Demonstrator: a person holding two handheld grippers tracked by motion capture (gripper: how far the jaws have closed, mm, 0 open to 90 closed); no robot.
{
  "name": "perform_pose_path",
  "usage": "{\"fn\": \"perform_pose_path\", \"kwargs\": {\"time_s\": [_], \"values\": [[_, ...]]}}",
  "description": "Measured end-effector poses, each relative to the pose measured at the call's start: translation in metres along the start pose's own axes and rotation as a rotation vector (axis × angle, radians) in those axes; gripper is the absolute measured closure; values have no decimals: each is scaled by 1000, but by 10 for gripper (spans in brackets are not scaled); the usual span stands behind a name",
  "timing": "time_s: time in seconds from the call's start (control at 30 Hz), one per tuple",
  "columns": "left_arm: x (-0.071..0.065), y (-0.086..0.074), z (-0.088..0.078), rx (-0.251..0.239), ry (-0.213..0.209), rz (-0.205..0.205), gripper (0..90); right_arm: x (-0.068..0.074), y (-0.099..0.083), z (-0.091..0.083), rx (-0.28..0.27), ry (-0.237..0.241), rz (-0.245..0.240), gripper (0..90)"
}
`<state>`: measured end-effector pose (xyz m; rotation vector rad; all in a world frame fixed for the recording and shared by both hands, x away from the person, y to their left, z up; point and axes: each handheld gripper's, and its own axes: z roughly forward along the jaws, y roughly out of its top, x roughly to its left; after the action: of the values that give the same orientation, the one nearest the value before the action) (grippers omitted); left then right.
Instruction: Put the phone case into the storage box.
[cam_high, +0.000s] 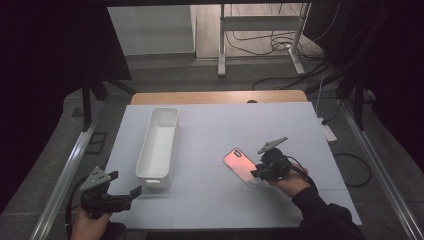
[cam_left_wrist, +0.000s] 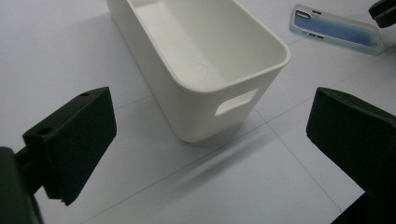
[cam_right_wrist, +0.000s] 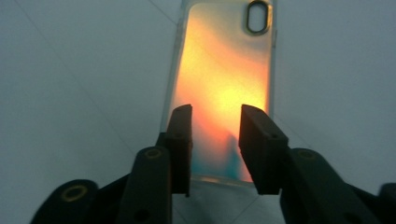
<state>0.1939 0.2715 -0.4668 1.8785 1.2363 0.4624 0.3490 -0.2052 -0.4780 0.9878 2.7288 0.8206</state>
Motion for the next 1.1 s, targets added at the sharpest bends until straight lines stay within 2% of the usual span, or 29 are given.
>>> {"fn": "perform_pose_path", "kwargs": {"time_s": [0.13,0.37,0.7,0.93,1.1], "values": [[0,0,0,0,0,-1,24,-3,3,-3,-24,-22,9,451],[0,0,0,1,0,-1,25,-11,7,-6,-45,-65,31,243],[0,0,0,2,0,2,25,-23,10,-1,-68,-64,73,3],[0,0,0,2,-1,2,26,-27,13,0,-86,-68,66,0],[0,0,0,2,-1,1,26,-30,13,7,-63,-62,58,0]]}}
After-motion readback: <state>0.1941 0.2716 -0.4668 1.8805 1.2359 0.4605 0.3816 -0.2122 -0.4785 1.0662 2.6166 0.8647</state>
